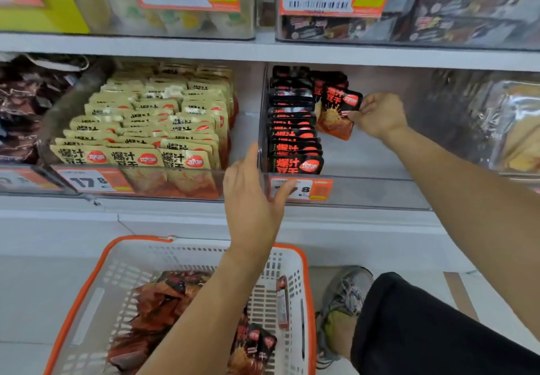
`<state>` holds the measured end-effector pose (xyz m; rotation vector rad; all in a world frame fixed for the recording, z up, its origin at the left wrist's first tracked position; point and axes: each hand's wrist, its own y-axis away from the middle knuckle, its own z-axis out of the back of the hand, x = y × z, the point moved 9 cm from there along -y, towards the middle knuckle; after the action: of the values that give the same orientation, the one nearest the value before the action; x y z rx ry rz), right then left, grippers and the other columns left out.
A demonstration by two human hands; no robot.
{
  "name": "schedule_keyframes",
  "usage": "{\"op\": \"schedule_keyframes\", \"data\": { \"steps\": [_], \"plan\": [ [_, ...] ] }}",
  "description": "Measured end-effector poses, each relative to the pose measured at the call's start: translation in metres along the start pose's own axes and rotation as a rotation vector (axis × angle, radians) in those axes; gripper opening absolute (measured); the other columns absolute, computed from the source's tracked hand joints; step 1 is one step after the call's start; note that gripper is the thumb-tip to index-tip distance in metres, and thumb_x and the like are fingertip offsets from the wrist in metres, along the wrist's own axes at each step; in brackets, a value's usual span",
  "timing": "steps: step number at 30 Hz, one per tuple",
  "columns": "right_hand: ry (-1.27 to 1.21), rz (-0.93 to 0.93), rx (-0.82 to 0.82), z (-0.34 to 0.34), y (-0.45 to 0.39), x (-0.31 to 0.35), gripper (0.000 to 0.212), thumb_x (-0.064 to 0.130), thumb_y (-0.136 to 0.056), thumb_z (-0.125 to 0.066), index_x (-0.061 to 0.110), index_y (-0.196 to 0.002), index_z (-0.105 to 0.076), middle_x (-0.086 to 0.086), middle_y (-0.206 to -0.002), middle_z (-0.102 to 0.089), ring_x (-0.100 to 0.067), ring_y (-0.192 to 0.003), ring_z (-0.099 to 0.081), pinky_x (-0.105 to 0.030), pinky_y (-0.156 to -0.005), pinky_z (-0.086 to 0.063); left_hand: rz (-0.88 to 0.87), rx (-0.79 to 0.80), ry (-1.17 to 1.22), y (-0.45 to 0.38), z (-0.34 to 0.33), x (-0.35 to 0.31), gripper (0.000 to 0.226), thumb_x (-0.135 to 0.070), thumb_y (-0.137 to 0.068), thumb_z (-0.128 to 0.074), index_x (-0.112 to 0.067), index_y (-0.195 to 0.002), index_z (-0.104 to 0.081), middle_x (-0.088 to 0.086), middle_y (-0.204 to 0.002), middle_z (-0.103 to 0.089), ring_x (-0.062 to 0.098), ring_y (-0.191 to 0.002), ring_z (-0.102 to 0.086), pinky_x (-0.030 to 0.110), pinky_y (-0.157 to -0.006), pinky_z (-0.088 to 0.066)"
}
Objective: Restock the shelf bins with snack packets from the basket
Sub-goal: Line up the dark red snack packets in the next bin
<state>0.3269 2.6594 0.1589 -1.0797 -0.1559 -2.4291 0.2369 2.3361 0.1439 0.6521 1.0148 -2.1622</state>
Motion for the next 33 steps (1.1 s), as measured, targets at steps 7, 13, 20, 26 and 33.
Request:
{"op": "schedule_keyframes", "data": {
  "steps": [7, 13, 20, 26, 33],
  "plan": [
    [0.004, -0.003, -0.075, -0.021, -0.023, 0.01, 0.035, 0.017, -0.081, -0.082, 0.022, -0.071, -0.049, -0.006, -0.087, -0.063, -0.02, -0.083, -0.06, -0.034, -0.08, -0.053, -0.04, -0.034, -0.029, -0.001, -0.003, 0.007, 0.081, -0.053, -0.082, -0.069, -0.01, -0.145, -0.042, 0.009, -0.119, -0.059, 0.02, -0.112, -0.041, 0.026, -0.096, -0.031],
    [-0.094, -0.055, -0.098, -0.024, -0.02, 0.003, 0.031, 0.017, -0.079, -0.084, 0.018, -0.08, -0.053, -0.009, -0.086, -0.066, -0.028, -0.087, -0.07, -0.044, -0.082, -0.058, -0.043, -0.025, -0.026, 0.0, -0.004, 0.007, 0.081, -0.051, -0.083, -0.071, -0.009, -0.146, -0.041, 0.01, -0.121, -0.059, 0.02, -0.114, -0.042, 0.025, -0.097, -0.031],
    [-0.048, 0.031, -0.133, 0.024, 0.023, 0.019, 0.022, 0.019, -0.084, -0.078, 0.024, -0.076, -0.058, -0.008, -0.088, -0.072, -0.024, -0.088, -0.072, -0.038, -0.082, -0.058, -0.095, 0.003, -0.033, -0.002, 0.003, -0.002, 0.074, -0.04, -0.089, -0.071, -0.008, -0.147, -0.039, 0.011, -0.132, -0.055, 0.023, -0.124, -0.042, 0.032, -0.106, -0.031],
    [-0.067, 0.264, 0.031, 0.048, 0.15, 0.071, 0.019, 0.015, -0.081, -0.08, 0.024, -0.076, -0.064, -0.001, -0.077, -0.071, -0.014, -0.068, -0.068, -0.026, -0.07, -0.055, -0.188, -0.101, 0.071, 0.051, 0.019, 0.021, 0.059, -0.013, -0.09, -0.061, -0.002, -0.144, -0.039, 0.016, -0.142, -0.047, 0.031, -0.132, -0.043, 0.039, -0.114, -0.031],
    [0.011, 0.234, 0.598, -0.123, 0.26, 0.034, 0.022, 0.013, -0.081, -0.079, 0.028, -0.075, -0.064, 0.012, -0.073, -0.066, 0.001, -0.067, -0.063, -0.016, -0.066, -0.05, 0.445, 0.535, -0.136, 0.19, -0.039, 0.191, 0.056, -0.028, -0.098, -0.055, -0.013, -0.149, -0.037, 0.006, -0.145, -0.047, 0.026, -0.134, -0.044, 0.041, -0.108, -0.041]
  ]
}}
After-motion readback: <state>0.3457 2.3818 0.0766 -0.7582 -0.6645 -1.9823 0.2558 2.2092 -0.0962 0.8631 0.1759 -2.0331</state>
